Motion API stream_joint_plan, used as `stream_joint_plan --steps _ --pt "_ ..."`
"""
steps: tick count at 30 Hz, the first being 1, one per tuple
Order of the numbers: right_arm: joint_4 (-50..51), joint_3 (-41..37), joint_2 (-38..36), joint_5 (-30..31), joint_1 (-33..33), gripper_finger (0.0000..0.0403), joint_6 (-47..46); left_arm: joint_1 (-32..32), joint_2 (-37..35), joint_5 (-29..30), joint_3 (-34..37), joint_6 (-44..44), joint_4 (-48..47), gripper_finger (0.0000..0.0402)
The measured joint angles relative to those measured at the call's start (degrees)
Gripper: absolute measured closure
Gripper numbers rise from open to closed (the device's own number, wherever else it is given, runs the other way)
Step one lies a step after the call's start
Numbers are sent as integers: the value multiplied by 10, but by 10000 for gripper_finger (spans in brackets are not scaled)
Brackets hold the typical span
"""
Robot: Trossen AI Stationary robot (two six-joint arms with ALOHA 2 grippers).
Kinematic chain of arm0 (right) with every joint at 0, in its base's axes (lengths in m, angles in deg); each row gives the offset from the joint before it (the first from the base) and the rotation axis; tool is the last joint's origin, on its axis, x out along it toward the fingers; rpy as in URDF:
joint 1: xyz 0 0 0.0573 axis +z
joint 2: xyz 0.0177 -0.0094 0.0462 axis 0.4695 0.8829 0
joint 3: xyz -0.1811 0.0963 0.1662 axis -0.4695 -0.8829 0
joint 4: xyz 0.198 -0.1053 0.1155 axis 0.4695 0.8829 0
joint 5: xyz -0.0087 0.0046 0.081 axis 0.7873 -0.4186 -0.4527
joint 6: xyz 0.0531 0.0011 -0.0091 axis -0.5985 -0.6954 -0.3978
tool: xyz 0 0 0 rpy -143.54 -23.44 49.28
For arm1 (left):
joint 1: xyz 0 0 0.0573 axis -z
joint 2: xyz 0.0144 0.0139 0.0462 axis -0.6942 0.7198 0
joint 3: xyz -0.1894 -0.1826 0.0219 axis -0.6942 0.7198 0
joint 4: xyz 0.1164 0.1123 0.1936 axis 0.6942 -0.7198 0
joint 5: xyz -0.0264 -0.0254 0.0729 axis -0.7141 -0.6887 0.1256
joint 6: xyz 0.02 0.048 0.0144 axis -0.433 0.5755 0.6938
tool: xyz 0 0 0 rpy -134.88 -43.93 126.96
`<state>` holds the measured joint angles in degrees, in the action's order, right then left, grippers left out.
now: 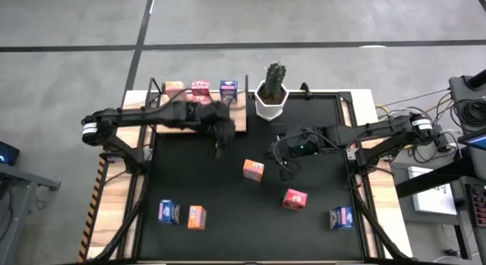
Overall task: Stack cereal on shelf
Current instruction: Put the right orange cereal box on the shelf and align it with the other orange cereal box
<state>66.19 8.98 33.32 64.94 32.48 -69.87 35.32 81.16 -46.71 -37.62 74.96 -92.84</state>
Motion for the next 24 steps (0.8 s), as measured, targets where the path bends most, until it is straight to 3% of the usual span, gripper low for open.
stream_joint_plan --steps 11,24 --pt "3 -4 7 1 35 394 -98 85 -120 0 127 -77 109 401" --pt "-23 -10 90 3 35 394 -157 108 -237 6 245 -134 212 401"
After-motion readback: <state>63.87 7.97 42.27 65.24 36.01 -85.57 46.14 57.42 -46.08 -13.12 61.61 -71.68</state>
